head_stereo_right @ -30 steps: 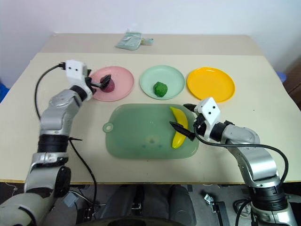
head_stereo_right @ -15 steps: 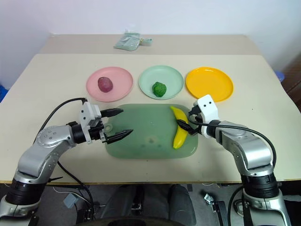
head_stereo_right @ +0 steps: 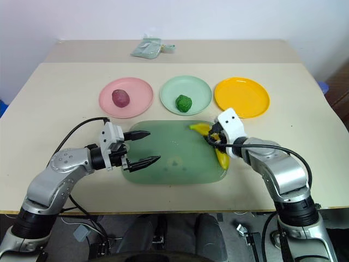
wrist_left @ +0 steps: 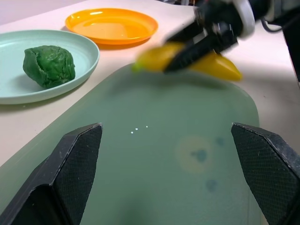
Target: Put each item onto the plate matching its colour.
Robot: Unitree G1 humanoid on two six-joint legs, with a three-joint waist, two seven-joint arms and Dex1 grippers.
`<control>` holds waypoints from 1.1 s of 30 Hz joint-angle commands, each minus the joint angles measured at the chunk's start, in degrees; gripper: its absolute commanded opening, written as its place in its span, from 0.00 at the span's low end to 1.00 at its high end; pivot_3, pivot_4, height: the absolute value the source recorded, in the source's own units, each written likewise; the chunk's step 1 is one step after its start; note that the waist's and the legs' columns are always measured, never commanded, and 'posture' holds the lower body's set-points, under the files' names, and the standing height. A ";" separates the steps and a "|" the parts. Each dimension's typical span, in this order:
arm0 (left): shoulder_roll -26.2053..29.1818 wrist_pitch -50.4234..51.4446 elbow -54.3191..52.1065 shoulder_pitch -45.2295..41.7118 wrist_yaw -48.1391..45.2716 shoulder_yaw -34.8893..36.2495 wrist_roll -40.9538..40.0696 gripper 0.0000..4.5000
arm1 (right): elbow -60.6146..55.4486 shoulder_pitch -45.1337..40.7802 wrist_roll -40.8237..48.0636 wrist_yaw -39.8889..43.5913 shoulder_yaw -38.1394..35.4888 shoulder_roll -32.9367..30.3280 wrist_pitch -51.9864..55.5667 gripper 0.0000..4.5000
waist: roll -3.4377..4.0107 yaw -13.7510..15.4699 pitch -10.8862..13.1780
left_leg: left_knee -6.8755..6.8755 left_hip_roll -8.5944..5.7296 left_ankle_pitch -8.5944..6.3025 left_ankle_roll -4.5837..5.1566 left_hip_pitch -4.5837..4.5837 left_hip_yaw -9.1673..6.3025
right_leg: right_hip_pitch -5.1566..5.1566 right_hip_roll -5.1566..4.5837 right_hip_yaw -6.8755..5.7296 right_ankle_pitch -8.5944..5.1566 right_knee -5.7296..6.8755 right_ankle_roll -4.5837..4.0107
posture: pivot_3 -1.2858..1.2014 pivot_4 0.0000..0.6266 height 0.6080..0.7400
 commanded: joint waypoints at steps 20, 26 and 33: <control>-2.58 -0.20 -3.04 0.47 3.88 0.34 -0.36 1.00 | 77.67 -42.55 -15.18 -10.84 -5.48 6.92 -35.24 0.97 | 0.06 -1.34 0.04 | -0.17 0.00 0.02 -0.03 -0.01 0.10 | -0.01 0.02 0.00 0.00 0.02 0.01 | 0.52 0.24 1.00; -2.70 -1.76 -2.71 2.72 8.23 6.40 -0.46 1.00 | 58.35 -32.17 -14.88 4.54 -2.16 2.72 -41.06 0.99 | 0.13 -1.40 0.07 | -0.28 0.02 0.04 -0.07 -0.01 0.09 | -0.06 0.02 0.01 0.00 -0.01 0.01 | 0.52 0.24 1.00; 0.44 -4.58 1.22 6.79 12.01 17.55 1.46 1.00 | 29.74 -6.53 -4.90 25.56 -6.06 -6.78 -43.69 0.99 | 0.13 -0.96 0.07 | -0.23 0.01 0.03 -0.06 -0.01 0.02 | 0.03 0.00 -0.03 0.01 -0.10 0.03 | 0.52 0.24 1.00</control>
